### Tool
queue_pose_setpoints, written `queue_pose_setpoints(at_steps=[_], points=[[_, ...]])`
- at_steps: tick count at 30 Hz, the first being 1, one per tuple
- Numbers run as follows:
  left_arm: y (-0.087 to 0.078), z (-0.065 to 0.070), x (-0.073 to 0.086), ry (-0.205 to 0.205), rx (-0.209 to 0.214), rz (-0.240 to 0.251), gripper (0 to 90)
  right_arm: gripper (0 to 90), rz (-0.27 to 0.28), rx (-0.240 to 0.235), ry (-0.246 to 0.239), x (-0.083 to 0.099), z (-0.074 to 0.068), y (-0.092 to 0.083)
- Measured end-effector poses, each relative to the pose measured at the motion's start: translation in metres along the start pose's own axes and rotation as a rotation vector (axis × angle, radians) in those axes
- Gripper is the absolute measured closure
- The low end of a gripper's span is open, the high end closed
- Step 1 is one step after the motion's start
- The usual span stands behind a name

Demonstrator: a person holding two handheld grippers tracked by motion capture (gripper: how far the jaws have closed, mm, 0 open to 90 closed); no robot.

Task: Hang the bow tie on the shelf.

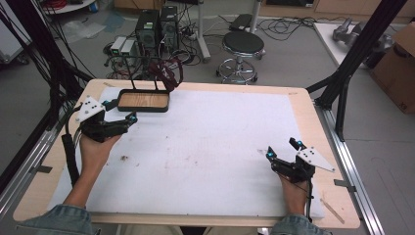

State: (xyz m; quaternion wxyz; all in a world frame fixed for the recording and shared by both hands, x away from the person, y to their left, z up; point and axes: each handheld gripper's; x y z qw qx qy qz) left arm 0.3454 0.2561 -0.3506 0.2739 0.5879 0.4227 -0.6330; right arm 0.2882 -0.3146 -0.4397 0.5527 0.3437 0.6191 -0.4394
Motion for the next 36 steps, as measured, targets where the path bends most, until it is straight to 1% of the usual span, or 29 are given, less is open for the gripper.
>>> queue_pose_setpoints(at_steps=[5, 9, 10, 14, 17, 19, 20, 24, 26, 28, 30, 35, 36], points=[[-0.007, 0.004, 0.012, 0.006, -0.004, -0.041, 17.7, 11.0, -0.002, -0.001, 0.006, 0.0, 0.0, 0.0], [-0.014, 0.007, 0.023, 0.003, -0.004, -0.041, 17.7, 10.9, 0.001, 0.0, 0.003, 0.0, 0.0, 0.0], [-0.015, 0.008, 0.025, 0.006, 0.001, -0.04, 17.7, 11.0, 0.001, 0.0, 0.002, 0.0, 0.0, 0.0], [-0.021, 0.011, 0.034, 0.019, 0.0, -0.039, 17.7, 11.0, -0.004, -0.001, 0.005, 0.0, 0.0, 0.0], [-0.025, 0.013, 0.04, 0.022, -0.004, -0.039, 17.7, 11.0, -0.004, 0.0, 0.004, 0.0, 0.0, 0.0], [-0.026, 0.013, 0.044, 0.02, -0.012, -0.047, 17.7, 10.9, -0.001, 0.001, 0.001, 0.0, 0.0, 0.0], [-0.026, 0.014, 0.047, 0.012, -0.014, -0.051, 17.7, 11.0, -0.004, 0.0, 0.004, 0.0, 0.0, 0.0], [-0.026, 0.014, 0.057, 0.009, -0.02, -0.067, 17.7, 11.0, -0.002, 0.002, 0.0, 0.0, 0.0, 0.0], [-0.025, 0.015, 0.061, 0.016, -0.018, -0.086, 17.6, 10.9, -0.001, 0.002, -0.001, 0.0, 0.0, 0.0], [-0.024, 0.016, 0.063, 0.008, -0.018, -0.098, 17.5, 11.0, -0.001, 0.001, -0.001, 0.0, 0.0, 0.0], [-0.022, 0.016, 0.064, 0.012, -0.018, -0.104, 17.4, 10.9, 0.0, 0.001, 0.001, 0.0, 0.0, 0.0], [-0.022, 0.017, 0.065, 0.011, -0.019, -0.107, 17.4, 11.0, -0.003, -0.002, 0.004, 0.0, 0.0, 0.0], [-0.022, 0.016, 0.066, 0.01, -0.019, -0.107, 17.3, 11.0, -0.001, -0.003, -0.001, 0.0, 0.0, 0.001]])
Point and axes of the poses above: each handheld gripper's, and its own axes: y roughly forward along the jaws, x roughly out of its underside, z roughly to its right
